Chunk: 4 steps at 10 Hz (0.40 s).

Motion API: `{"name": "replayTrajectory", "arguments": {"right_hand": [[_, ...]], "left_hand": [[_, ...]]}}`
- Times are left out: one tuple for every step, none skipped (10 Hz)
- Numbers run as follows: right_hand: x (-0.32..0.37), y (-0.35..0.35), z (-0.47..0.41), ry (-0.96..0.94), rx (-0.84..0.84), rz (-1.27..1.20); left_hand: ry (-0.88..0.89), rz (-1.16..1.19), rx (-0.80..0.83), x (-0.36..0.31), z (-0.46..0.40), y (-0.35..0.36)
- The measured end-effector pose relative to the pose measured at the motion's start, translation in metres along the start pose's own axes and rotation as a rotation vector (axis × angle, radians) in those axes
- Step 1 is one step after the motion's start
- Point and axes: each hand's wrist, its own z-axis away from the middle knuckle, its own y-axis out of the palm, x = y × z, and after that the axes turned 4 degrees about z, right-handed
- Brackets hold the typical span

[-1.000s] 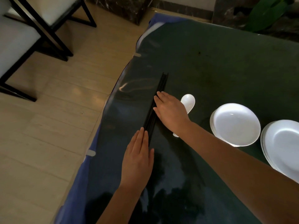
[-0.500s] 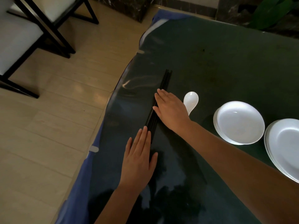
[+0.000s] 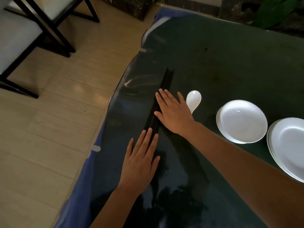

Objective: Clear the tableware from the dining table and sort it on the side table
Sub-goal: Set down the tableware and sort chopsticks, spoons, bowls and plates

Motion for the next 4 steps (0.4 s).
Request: {"name": "replayTrajectory", "arguments": {"right_hand": [[0.0, 0.001, 0.001, -0.005, 0.013, 0.008], [-0.001, 0.001, 0.0, -0.007, 0.016, 0.006], [0.001, 0.0, 0.001, -0.013, 0.013, -0.008], [0.0, -0.008, 0.004, -0.007, 0.009, 0.012]], "left_hand": [[0.017, -0.021, 0.008, 0.001, -0.001, 0.0], [0.006, -0.016, 0.009, 0.0, -0.002, 0.0], [0.022, 0.005, 0.034, 0.0, -0.003, -0.006], [0.018, 0.049, 0.047, -0.002, -0.006, -0.015]]}}
